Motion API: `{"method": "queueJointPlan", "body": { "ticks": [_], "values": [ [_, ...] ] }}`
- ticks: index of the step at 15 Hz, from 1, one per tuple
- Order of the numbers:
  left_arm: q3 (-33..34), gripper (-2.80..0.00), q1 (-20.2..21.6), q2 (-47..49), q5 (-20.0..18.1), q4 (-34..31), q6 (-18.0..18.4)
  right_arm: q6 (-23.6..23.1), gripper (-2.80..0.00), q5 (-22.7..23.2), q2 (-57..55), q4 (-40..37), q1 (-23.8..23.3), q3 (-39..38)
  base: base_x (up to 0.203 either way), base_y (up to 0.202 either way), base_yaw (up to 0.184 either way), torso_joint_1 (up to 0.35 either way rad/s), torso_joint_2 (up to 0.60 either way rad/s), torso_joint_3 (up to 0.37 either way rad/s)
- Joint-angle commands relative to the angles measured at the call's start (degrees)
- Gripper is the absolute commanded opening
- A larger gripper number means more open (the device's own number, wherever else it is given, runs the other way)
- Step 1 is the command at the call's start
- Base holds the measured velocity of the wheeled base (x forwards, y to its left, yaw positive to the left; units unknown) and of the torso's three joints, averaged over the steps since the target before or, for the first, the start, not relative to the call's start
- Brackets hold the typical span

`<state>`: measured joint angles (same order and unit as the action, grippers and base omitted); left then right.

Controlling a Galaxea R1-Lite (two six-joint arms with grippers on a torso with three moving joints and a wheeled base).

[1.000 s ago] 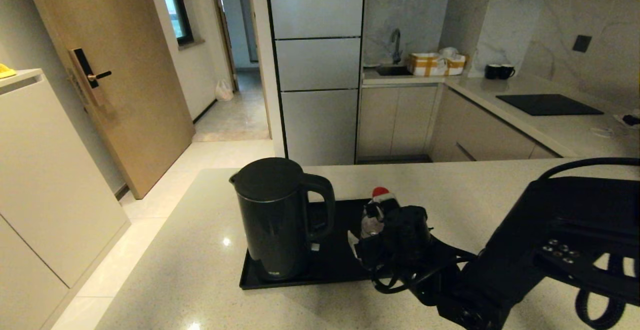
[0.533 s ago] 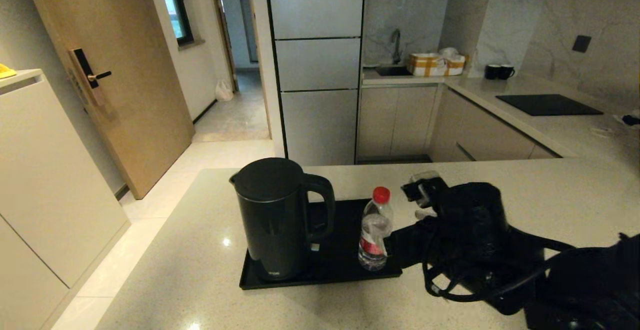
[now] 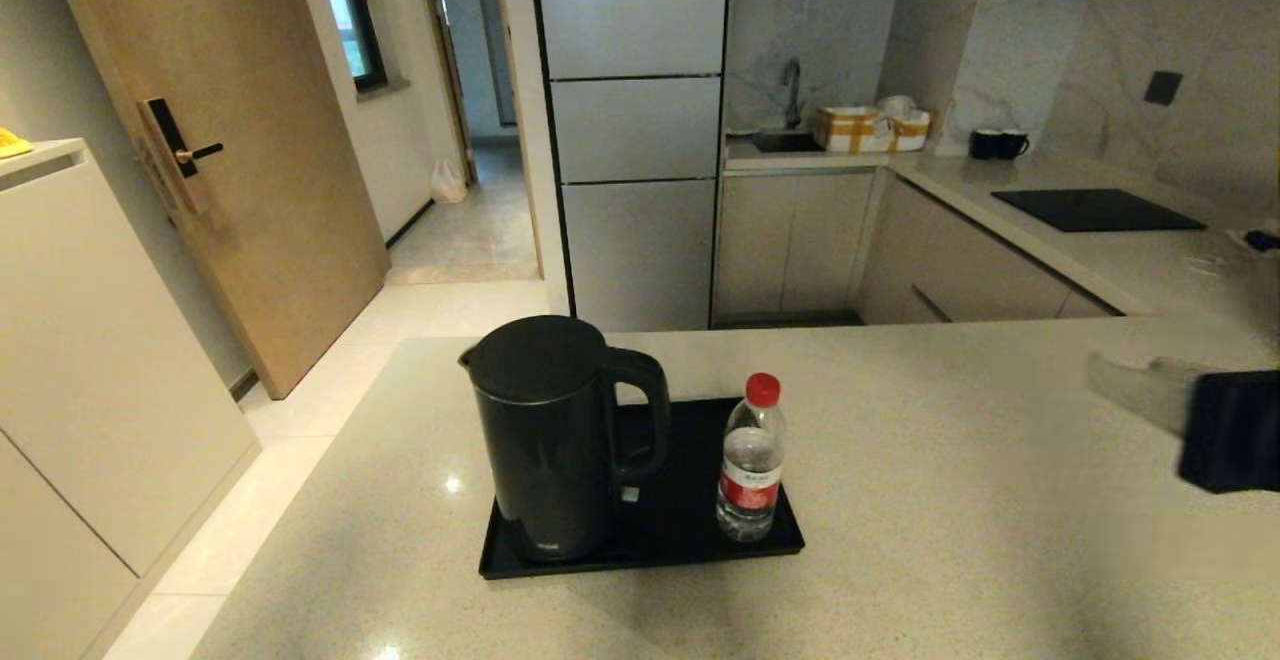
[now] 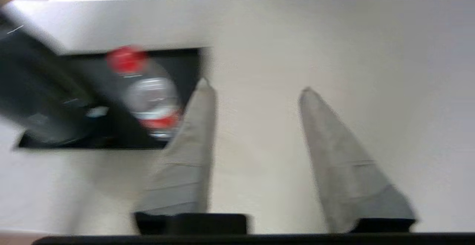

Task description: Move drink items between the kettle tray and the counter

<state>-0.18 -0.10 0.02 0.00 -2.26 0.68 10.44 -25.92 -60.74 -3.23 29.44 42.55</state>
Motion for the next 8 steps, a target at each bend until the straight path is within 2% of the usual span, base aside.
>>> {"method": "queueJointPlan", "body": {
  "ticks": [1,2,4,8],
  "values": [
    [0.01,-2.80,0.01,-0.02,0.00,-0.03,0.02,0.52,-2.80,-2.95,15.27,-20.90,-8.94,6.54,0.000,0.000,0.000,0.000,0.00,0.000],
    [0.01,-2.80,0.01,-0.02,0.00,-0.03,0.02,0.88,-2.80,-3.59,18.96,-27.11,-12.88,9.27,0.000,0.000,0.000,0.000,0.00,0.000],
    [0.01,-2.80,0.01,-0.02,0.00,-0.03,0.02,1.25,-2.80,-3.19,26.08,-38.70,-17.82,15.28,0.000,0.000,0.000,0.000,0.00,0.000],
    [0.01,-2.80,0.01,-0.02,0.00,-0.03,0.02,0.88,-2.80,-0.59,36.19,-61.18,-22.76,31.75,0.000,0.000,0.000,0.000,0.00,0.000]
  ]
}}
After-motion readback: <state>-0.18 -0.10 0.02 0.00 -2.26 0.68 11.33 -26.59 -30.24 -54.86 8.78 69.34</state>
